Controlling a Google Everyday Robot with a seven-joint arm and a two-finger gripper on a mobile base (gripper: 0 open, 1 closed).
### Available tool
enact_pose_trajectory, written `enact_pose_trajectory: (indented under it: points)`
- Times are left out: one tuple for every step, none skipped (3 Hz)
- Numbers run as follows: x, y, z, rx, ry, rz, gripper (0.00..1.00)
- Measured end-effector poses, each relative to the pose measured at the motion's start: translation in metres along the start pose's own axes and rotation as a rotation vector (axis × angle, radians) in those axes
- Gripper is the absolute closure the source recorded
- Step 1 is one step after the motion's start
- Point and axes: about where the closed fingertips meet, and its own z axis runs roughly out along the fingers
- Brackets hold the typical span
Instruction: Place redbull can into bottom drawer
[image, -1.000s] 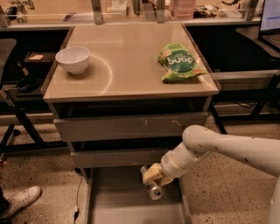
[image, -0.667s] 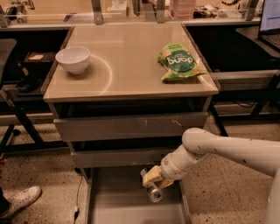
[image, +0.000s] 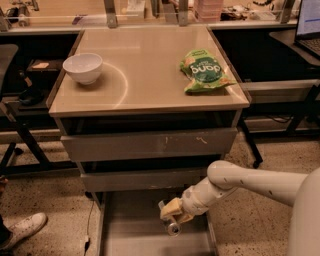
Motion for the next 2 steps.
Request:
enact_pose_trajectory:
  points:
    - [-0.0037, -0.0398, 0.0589, -0.075, 0.046, 0.082, 1.0]
    - [-0.0037, -0.0398, 0.0589, -0.075, 0.046, 0.082, 1.0]
